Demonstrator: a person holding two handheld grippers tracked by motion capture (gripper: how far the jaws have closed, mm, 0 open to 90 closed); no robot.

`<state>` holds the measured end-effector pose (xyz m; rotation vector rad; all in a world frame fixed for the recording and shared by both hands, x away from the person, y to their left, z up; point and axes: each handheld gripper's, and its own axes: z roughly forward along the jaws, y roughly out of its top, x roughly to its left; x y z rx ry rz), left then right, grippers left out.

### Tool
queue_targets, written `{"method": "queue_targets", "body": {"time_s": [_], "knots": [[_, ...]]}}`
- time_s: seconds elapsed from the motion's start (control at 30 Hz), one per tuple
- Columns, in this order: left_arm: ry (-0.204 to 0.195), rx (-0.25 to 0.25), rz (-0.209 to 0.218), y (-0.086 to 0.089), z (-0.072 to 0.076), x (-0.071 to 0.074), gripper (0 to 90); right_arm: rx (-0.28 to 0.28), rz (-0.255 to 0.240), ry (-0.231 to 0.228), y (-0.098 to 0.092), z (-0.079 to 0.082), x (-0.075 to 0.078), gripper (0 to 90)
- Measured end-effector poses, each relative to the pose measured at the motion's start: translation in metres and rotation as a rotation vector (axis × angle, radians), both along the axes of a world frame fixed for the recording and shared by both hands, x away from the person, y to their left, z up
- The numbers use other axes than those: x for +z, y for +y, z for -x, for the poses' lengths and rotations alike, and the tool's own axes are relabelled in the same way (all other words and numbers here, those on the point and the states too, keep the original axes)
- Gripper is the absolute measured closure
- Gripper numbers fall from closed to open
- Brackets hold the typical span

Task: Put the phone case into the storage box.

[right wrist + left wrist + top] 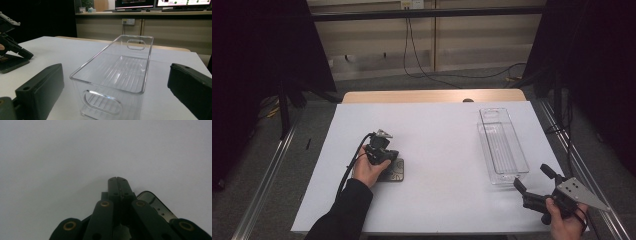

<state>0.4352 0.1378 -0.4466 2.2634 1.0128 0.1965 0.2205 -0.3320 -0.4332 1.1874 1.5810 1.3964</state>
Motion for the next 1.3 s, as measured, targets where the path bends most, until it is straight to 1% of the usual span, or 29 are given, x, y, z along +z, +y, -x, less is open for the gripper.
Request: {"method": "queue_targets", "body": {"time_s": [0.03, 0.17, 0.27, 0.33, 0.47, 0.53, 0.57, 0.6, 0.63, 0.67, 0.77, 0.8, 0.83, 0.9, 0.97, 1.0, 1.03, 1.07, 1.1, 1.27, 1.3], "knots": [[-0.01, -0.004, -0.005, 0.001, 0.001, 0.0, 90.0, 0.001, -0.002, 0.001, 0.0, 0.0, 0.0, 0.0], [-0.007, -0.004, -0.001, 0.0, 0.005, 0.0, 90.0, 0.004, 0.001, -0.002, 0.0, 0.0, 0.0, 0.0], [-0.021, -0.015, -0.011, -0.001, 0.007, 0.0, 90.0, 0.004, 0.003, -0.001, 0.001, 0.0, 0.0, 0.0], [-0.022, -0.016, -0.011, -0.001, 0.009, 0.0, 90.0, 0.004, 0.003, -0.002, 0.001, 0.001, 0.0, 0.0], [-0.018, -0.022, -0.003, 0.0, 0.01, 0.0, 90.0, 0.001, 0.002, -0.002, 0.0, 0.0, 0.0, 0.0], [-0.019, -0.022, -0.005, 0.0, 0.012, 0.0, 90.0, 0.003, 0.003, -0.002, 0.0, 0.001, 0.0, 0.0], [-0.014, -0.021, -0.002, 0.0, 0.012, 0.0, 90.0, 0.002, 0.001, -0.002, 0.0, 0.001, 0.0, 0.0], [-0.004, -0.019, 0.016, 0.001, 0.012, -0.001, 90.0, 0.002, 0.002, -0.003, 0.0, 0.001, 0.0, 0.0], [-0.01, -0.013, 0.021, 0.001, 0.013, -0.002, 90.0, 0.003, 0.002, 0.0, 0.0, 0.0, 0.0, 0.0], [-0.009, -0.019, 0.02, 0.002, 0.014, -0.002, 90.0, 0.003, 0.002, 0.0, 0.0, 0.0, 0.0, 0.0], [-0.02, -0.021, -0.001, -0.001, 0.015, -0.001, 90.0, 0.005, 0.001, -0.004, 0.001, 0.001, 0.001, 0.0], [-0.015, -0.019, 0.001, -0.001, 0.016, 0.0, 90.0, 0.003, 0.0, -0.003, 0.0, 0.001, 0.0, 0.0], [0.0, -0.016, 0.015, 0.0, 0.016, -0.001, 90.0, 0.001, -0.003, -0.003, 0.0, 0.001, 0.001, 0.0], [0.003, -0.018, 0.021, 0.001, 0.017, -0.001, 90.0, 0.003, -0.003, -0.004, 0.001, 0.001, 0.001, 0.0], [0.001, -0.02, 0.018, 0.0, 0.019, -0.001, 90.0, 0.006, 0.001, -0.004, 0.001, 0.001, 0.001, 0.0], [-0.004, -0.028, 0.009, 0.0, 0.02, 0.0, 90.0, 0.006, 0.0, -0.004, 0.001, 0.001, 0.001, 0.0], [0.0, -0.037, 0.005, 0.0, 0.021, 0.0, 90.0, 0.005, -0.001, -0.003, 0.001, 0.001, 0.001, 0.0], [-0.003, -0.033, 0.008, 0.0, 0.022, 0.0, 90.0, 0.006, 0.002, -0.001, 0.001, 0.0, 0.0, 0.0], [0.004, -0.032, 0.014, 0.0, 0.023, 0.0, 90.0, 0.005, 0.003, -0.001, 0.001, 0.0, 0.0, 0.0], [0.001, -0.049, 0.011, 0.0, 0.032, 0.001, 90.0, 0.006, 0.005, 0.001, 0.001, 0.001, 0.0, 0.0], [0.001, -0.049, 0.011, 0.0, 0.032, 0.001, 90.0, 0.006, 0.003, 0.0, 0.001, 0.001, 0.0, 0.0]]}}
